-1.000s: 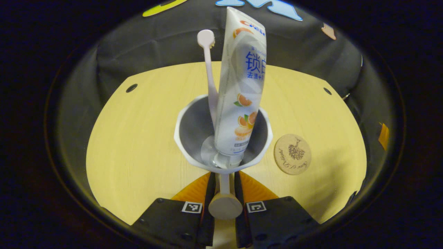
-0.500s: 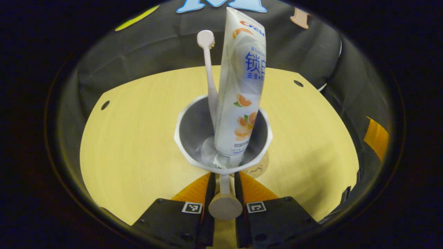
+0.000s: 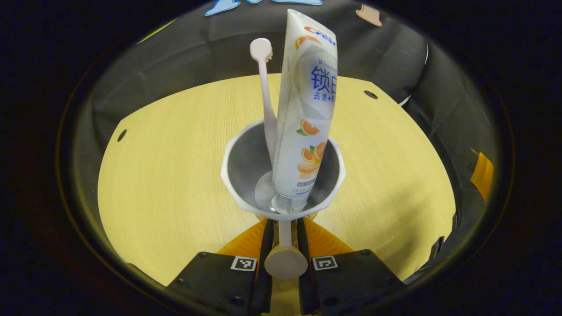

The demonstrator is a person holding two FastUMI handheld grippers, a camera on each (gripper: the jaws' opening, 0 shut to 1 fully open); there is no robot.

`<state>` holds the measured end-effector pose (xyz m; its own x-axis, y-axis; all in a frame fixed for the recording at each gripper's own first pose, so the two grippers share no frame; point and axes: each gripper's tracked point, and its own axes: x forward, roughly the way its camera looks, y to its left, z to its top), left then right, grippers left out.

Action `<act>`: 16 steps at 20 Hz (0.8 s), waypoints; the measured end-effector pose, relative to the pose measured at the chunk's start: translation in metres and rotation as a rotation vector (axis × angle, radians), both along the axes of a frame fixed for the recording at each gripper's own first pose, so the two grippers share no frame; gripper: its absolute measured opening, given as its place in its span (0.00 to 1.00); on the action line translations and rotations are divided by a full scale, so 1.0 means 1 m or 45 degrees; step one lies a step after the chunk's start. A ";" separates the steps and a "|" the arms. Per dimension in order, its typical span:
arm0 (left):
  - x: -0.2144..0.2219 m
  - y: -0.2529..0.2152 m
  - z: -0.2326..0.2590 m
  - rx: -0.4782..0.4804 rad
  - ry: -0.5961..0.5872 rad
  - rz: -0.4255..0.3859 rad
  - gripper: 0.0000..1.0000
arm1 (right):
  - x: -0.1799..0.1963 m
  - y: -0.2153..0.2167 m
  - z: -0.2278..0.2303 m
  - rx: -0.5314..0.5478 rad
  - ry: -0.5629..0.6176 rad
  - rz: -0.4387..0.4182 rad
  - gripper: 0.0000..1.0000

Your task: Put the toothbrush and toothpaste on the desktop into the cup, then pick up the cup and place it on the coaster on the desktop.

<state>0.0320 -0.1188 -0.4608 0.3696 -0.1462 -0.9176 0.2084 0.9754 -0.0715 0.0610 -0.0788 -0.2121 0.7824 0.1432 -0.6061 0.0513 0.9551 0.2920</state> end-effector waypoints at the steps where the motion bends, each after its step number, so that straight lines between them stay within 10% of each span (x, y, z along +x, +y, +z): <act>1: 0.002 -0.001 -0.001 0.009 -0.019 -0.014 0.37 | 0.000 -0.002 0.000 0.002 -0.002 -0.001 0.82; 9: -0.005 -0.009 -0.007 0.022 -0.014 0.000 0.36 | 0.000 -0.008 0.003 0.013 -0.013 0.027 0.83; 12: -0.013 -0.015 -0.006 -0.057 -0.013 0.062 0.48 | 0.003 -0.013 0.010 -0.023 -0.047 0.038 0.82; 13: -0.014 -0.015 -0.002 -0.081 -0.032 0.084 0.66 | 0.004 -0.015 0.014 -0.034 -0.062 0.041 0.83; 16: -0.013 -0.014 0.023 -0.152 -0.131 0.136 0.66 | 0.005 -0.017 0.022 -0.053 -0.098 0.056 0.83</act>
<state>0.0185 -0.1325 -0.4379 0.4800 -0.2065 -0.8526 0.1166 0.9783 -0.1713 0.0662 -0.0960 -0.1898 0.8204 0.1544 -0.5505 -0.0121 0.9673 0.2532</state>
